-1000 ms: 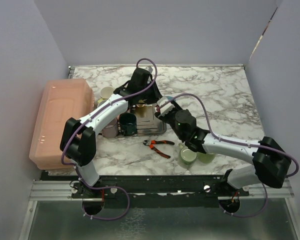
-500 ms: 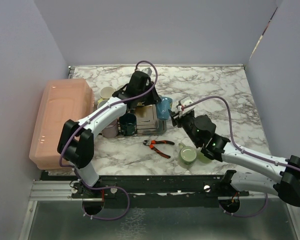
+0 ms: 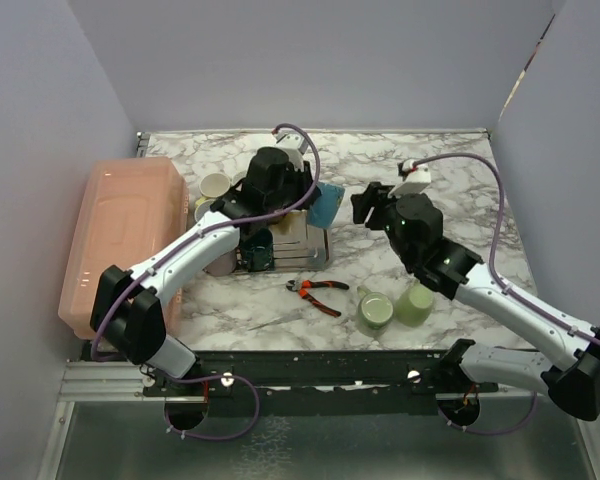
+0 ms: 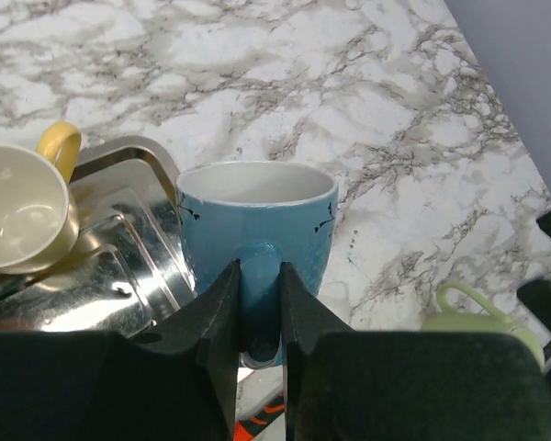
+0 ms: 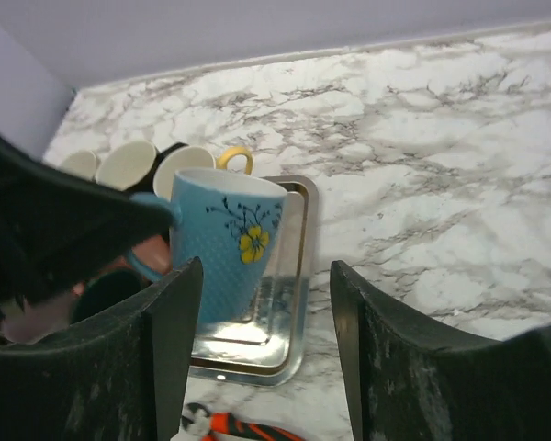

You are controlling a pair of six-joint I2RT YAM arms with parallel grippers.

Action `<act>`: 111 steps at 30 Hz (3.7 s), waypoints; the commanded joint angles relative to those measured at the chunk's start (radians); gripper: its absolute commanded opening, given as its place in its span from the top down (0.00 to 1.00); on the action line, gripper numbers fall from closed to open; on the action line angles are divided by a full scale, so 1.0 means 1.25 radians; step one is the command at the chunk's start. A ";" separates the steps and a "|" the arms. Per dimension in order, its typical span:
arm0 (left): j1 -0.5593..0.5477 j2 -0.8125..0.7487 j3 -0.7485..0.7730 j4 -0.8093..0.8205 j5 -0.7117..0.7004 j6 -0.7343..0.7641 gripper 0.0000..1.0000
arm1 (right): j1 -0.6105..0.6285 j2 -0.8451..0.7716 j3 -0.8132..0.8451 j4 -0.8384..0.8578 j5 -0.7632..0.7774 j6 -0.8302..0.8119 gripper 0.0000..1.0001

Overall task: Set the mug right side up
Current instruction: Turn over the cup at the center of the board, then place the cup on the tray.

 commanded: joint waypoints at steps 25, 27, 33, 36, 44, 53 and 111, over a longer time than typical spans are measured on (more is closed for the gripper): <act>-0.145 -0.219 -0.329 0.481 -0.143 0.380 1.00 | -0.235 0.249 0.291 -0.483 -0.365 0.575 0.32; -0.145 -0.222 -0.331 0.484 -0.139 0.386 1.00 | -0.237 0.267 0.298 -0.473 -0.384 0.587 0.32; -0.147 -0.229 -0.345 0.485 -0.139 0.403 1.00 | -0.238 0.287 0.310 -0.453 -0.428 0.609 0.37; -0.147 -0.232 -0.350 0.488 -0.157 0.403 1.00 | -0.238 0.256 0.305 -0.474 -0.350 0.615 0.39; -0.147 -0.232 -0.354 0.489 -0.168 0.411 1.00 | -0.238 0.205 0.310 -0.450 -0.303 0.583 0.38; -0.148 -0.235 -0.363 0.494 -0.148 0.410 1.00 | -0.238 0.333 0.352 -0.443 -0.467 0.588 0.40; -0.157 -0.147 -0.541 0.481 -0.261 0.167 0.85 | -0.126 0.370 0.249 -0.162 -0.458 0.236 0.99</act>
